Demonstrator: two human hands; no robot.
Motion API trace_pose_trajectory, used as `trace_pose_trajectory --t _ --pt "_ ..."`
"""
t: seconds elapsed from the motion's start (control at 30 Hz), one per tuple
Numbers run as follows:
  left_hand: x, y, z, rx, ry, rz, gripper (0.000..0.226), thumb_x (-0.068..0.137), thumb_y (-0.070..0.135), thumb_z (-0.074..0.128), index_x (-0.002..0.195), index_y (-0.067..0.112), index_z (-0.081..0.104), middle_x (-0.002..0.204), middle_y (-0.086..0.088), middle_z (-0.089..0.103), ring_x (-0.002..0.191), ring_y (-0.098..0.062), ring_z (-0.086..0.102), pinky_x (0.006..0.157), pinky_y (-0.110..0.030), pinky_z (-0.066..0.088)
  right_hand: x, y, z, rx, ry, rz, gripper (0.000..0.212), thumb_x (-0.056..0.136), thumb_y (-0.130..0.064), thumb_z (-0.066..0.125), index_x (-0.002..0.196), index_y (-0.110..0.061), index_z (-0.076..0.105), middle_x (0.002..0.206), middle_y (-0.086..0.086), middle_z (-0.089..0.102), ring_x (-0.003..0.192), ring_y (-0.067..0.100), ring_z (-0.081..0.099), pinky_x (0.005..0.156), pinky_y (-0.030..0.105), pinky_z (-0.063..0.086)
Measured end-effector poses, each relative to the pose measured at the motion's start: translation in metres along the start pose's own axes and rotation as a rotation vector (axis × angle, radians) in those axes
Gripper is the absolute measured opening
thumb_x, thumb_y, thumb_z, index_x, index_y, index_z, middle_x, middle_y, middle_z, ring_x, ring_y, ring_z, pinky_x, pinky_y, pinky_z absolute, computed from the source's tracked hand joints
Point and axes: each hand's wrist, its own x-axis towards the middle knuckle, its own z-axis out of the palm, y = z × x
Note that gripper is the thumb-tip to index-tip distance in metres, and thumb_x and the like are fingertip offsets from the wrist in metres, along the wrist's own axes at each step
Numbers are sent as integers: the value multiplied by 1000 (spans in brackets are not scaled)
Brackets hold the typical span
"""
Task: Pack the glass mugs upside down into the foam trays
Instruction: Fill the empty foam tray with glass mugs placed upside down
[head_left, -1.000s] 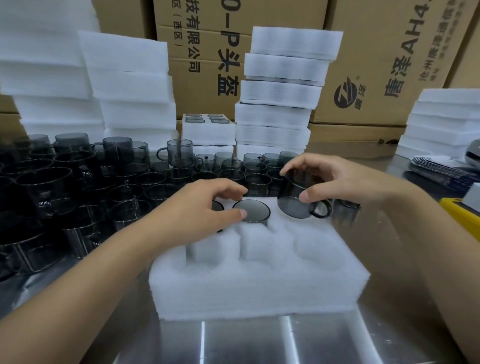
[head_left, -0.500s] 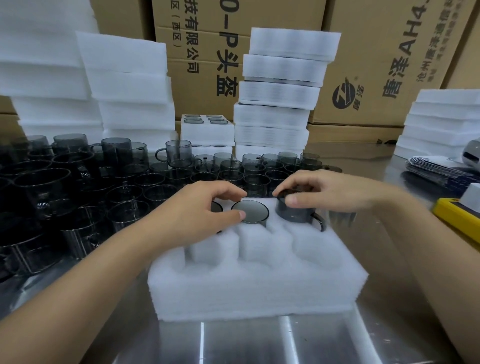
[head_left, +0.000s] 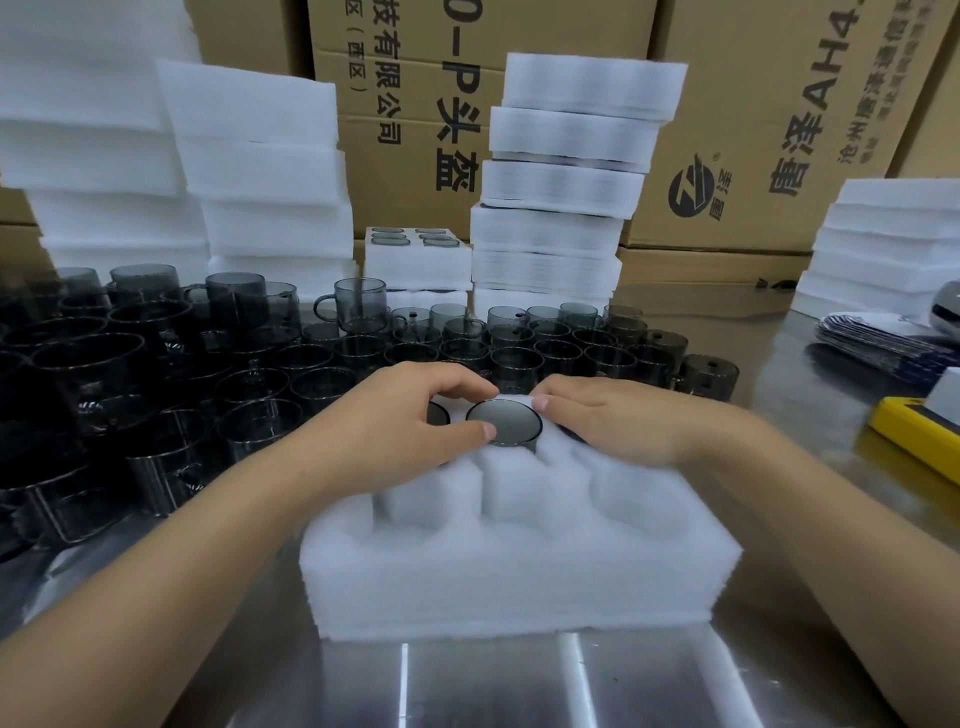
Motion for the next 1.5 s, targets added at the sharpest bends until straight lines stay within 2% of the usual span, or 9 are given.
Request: trace_pose_trajectory --t 0.17,0.33,0.53,0.6,0.7,0.87,1.03,1.27,1.5 --pt "0 0 0 16 -5 4 22 82 39 69 100 50 62 102 29 61 86 -7 64 72 -10 46 2 -4 -3 -59 -34 4 41 95 -60 20 95 -28 46 97 -13 51 94 10 48 85 32 38" --pt "1 1 0 42 -9 6 23 81 42 68 101 51 61 103 28 60 89 -7 63 73 -13 46 5 -7 -2 -153 -59 7 64 66 -82 8 97 -34 36 88 -19 38 84 2 42 76 31 35" --pt "1 0 0 61 -5 2 21 81 45 67 99 52 61 107 30 58 91 0 60 74 -5 43 3 3 -2 98 92 36 66 80 -79 13 104 -40 60 108 -30 50 105 3 47 87 22 33" --pt "1 -1 0 48 -2 -6 19 81 44 68 98 51 62 104 27 59 81 1 62 67 -6 46 2 10 -13 89 186 75 72 78 -80 12 96 -35 66 101 -22 61 97 5 56 83 24 38" --pt "0 -1 0 31 -1 -16 20 81 43 68 100 49 63 101 25 59 64 -1 61 60 -6 45 0 29 -32 107 445 133 54 93 -63 30 79 -28 67 72 -9 67 66 8 63 61 25 42" --pt "1 -2 0 11 6 -27 22 81 41 69 102 47 64 86 26 59 54 -1 56 55 -8 43 2 72 -48 -91 699 375 23 97 -32 42 96 -22 62 81 0 65 77 21 61 72 34 51" --pt "2 -2 1 3 10 -30 22 82 39 70 103 46 65 75 27 57 51 1 55 53 -6 40 4 98 -51 -226 542 616 32 92 -37 49 108 -11 61 113 11 58 94 29 55 75 35 47" --pt "1 -2 0 11 6 -20 22 83 39 69 103 45 65 92 24 62 57 2 59 56 -7 43 6 109 -44 -268 383 735 31 88 -39 59 96 -9 63 113 15 57 98 33 56 83 38 50" --pt "2 -4 0 -36 -15 -20 22 84 36 69 105 42 65 72 40 58 51 3 56 51 -5 38 9 119 -39 -206 418 711 17 89 -16 57 103 -9 63 118 15 57 96 26 53 83 35 49"
